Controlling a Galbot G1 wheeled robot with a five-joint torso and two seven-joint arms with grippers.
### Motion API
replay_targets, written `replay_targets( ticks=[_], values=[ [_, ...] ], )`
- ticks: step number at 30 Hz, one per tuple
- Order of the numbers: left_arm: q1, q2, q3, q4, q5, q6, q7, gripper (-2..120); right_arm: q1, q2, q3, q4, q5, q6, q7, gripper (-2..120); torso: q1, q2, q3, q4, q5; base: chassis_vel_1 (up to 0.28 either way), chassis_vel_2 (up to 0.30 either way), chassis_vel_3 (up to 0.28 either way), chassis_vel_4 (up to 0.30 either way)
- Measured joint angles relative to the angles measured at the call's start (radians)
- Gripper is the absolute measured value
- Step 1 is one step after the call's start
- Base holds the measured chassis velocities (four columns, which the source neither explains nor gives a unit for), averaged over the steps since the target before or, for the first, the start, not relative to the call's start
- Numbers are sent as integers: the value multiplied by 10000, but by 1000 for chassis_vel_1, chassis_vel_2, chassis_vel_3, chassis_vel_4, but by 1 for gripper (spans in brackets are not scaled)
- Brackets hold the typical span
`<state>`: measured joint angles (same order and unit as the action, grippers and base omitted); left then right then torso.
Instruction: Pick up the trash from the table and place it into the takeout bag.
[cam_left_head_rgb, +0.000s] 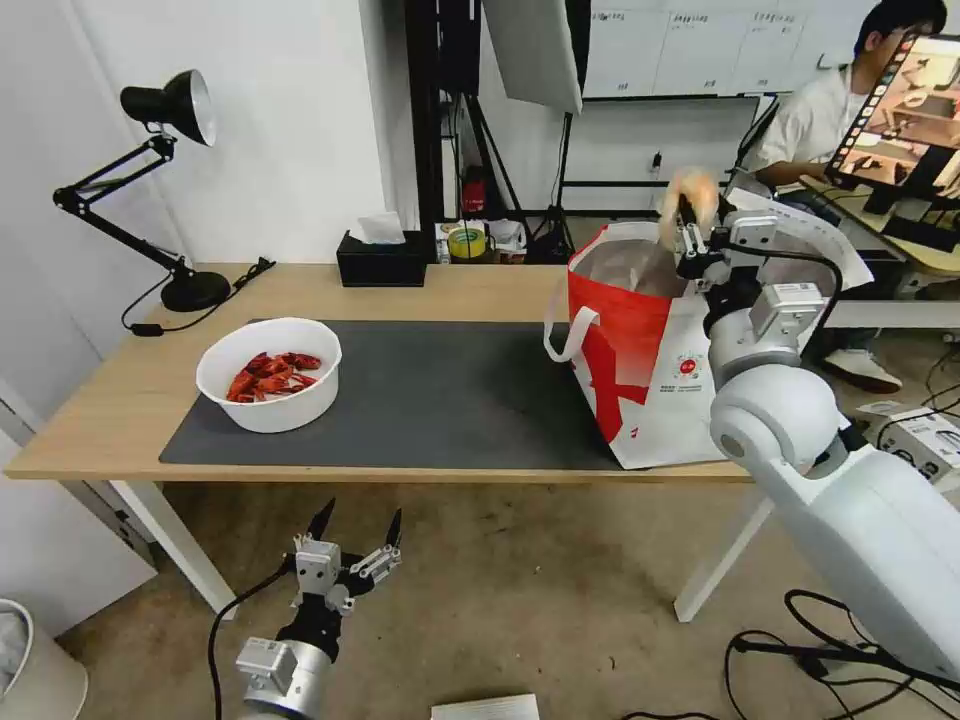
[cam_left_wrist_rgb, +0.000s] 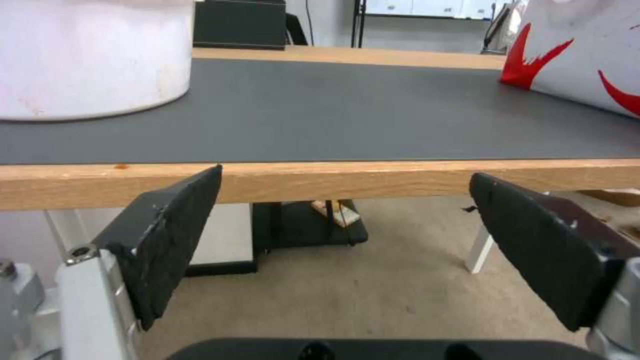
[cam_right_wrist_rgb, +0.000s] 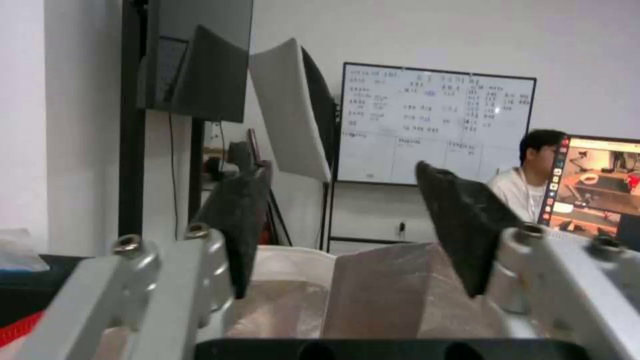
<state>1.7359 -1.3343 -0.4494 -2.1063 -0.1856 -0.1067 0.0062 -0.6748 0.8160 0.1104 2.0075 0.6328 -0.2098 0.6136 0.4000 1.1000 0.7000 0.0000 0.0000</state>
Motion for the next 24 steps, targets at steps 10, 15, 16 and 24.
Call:
replay_targets(
  ticks=[10, 15, 16, 24],
  values=[
    [23, 10, -30, -148, 23, 17, 0, 100, -109, -119, 16, 231, 144, -11, -223, 100, 0, 0, 0, 0, 0, 0, 0, 0, 0],
    [21, 8, -55, -169, 19, 18, 0, 100, -302, -231, 8, 599, 738, 78, -524, 100, 0, 0, 0, 1, 0, 0, 0, 0, 0],
    [16, 9, -69, -173, 12, 17, 0, 100, -466, -296, 34, 827, 1020, 268, -898, 100, 0, 0, 0, 0, -1, 0, 0, 0, 0],
    [-35, 83, -162, -227, -71, 17, 1, 100, -1373, -857, 136, 1793, 1659, 543, -2538, 100, 0, 0, 0, 0, -1, 0, 0, 0, 0]
  ],
)
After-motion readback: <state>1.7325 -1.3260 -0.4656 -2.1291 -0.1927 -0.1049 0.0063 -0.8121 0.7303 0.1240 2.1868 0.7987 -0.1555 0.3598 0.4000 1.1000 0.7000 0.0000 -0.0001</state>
